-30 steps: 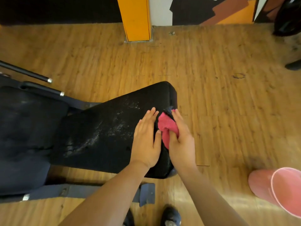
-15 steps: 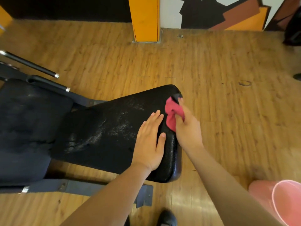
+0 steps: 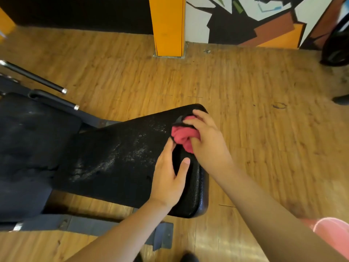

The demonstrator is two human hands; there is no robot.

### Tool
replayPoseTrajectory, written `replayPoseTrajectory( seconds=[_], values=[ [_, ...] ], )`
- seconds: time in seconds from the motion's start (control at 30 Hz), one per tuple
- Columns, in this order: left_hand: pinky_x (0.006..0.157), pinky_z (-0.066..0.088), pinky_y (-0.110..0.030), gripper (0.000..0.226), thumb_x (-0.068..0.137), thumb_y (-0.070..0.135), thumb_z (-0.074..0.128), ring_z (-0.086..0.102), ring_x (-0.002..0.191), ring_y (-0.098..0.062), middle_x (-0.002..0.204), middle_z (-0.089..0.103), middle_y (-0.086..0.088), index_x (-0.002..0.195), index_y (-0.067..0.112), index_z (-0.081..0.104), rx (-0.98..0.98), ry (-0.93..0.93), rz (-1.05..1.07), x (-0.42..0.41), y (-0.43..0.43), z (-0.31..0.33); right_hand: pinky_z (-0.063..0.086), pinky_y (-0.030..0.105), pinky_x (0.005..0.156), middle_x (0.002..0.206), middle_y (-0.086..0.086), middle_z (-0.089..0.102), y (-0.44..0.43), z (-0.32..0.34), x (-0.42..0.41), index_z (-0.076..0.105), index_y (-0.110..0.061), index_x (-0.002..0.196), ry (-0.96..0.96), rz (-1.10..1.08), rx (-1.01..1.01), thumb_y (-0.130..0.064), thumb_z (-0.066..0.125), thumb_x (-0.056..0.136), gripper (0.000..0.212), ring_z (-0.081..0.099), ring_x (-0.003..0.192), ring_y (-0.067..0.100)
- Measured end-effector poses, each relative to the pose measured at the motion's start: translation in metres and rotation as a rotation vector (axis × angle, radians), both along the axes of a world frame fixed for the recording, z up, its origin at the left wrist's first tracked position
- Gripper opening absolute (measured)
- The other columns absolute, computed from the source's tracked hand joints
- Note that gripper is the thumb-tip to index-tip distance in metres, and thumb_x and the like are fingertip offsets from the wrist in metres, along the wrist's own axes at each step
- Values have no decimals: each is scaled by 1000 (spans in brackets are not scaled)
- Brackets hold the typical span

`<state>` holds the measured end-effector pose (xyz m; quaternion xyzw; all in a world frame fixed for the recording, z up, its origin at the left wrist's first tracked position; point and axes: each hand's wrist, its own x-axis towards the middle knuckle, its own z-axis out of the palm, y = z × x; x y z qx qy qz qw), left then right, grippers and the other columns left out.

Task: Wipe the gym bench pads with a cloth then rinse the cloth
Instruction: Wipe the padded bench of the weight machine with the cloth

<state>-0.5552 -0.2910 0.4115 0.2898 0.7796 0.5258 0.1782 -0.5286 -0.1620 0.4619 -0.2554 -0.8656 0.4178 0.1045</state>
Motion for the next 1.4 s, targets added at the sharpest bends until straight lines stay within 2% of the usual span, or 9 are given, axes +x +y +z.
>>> replayPoseTrajectory(
  seconds=[0.2,0.3,0.43,0.63,0.73,0.8,0.9,1.27,1.4],
  values=[
    [100,47,-24,61,96,27,53,53,124,-8,139,52,-1,150,18,26,391,-441,166,6,2,45,50,17,71,90,-4,66,-33,20,-3,60,-19,97,159,-126,-434,-12,61,90,9,61,79,4],
    [99,48,-23,74,87,39,65,55,121,-4,139,52,5,149,27,28,341,-475,222,-15,-3,54,52,25,68,82,0,71,-31,33,-8,64,-12,97,225,-78,-659,-14,59,94,7,68,76,11],
    [86,53,-23,54,81,31,67,65,110,-12,121,67,-1,131,17,53,338,-557,118,-43,-11,64,54,28,77,89,5,72,-22,38,-12,66,-11,99,227,24,-870,-18,53,98,15,69,84,16],
    [85,53,-23,26,95,27,57,67,102,-10,112,70,2,121,23,60,285,-515,245,-64,-10,62,40,4,75,98,-14,64,-12,20,-10,63,-23,101,137,-305,-274,-25,49,99,15,57,93,-7],
    [69,52,-11,23,94,34,57,65,95,0,109,65,12,117,33,56,241,-440,288,-76,-8,62,38,24,95,129,-1,51,-11,-3,-3,49,-16,130,-96,-535,0,-32,44,100,34,42,124,15],
    [72,51,-13,24,95,33,57,63,99,0,113,62,12,118,35,53,224,-397,277,-82,-5,60,38,39,101,142,10,40,-18,-16,-8,33,-9,142,-325,-605,-46,-40,34,101,51,37,130,27],
    [75,50,-14,26,96,31,56,60,102,0,115,60,12,122,32,51,195,-351,264,-86,5,56,38,40,81,136,13,48,-24,-23,-25,31,-12,140,-469,-672,-242,-48,15,101,56,50,119,32],
    [86,47,-15,30,96,29,58,55,104,1,113,55,14,122,28,45,48,-205,41,-122,102,44,40,34,70,119,8,58,-27,-35,-36,37,-19,134,-496,-758,-98,-51,8,99,56,59,103,28],
    [91,52,-39,39,88,39,61,61,103,-14,110,62,2,119,15,57,-134,-119,-336,-132,145,37,41,32,70,120,6,58,-27,-38,-37,36,-21,137,-490,-769,-55,-52,7,97,58,59,105,25]
  ],
)
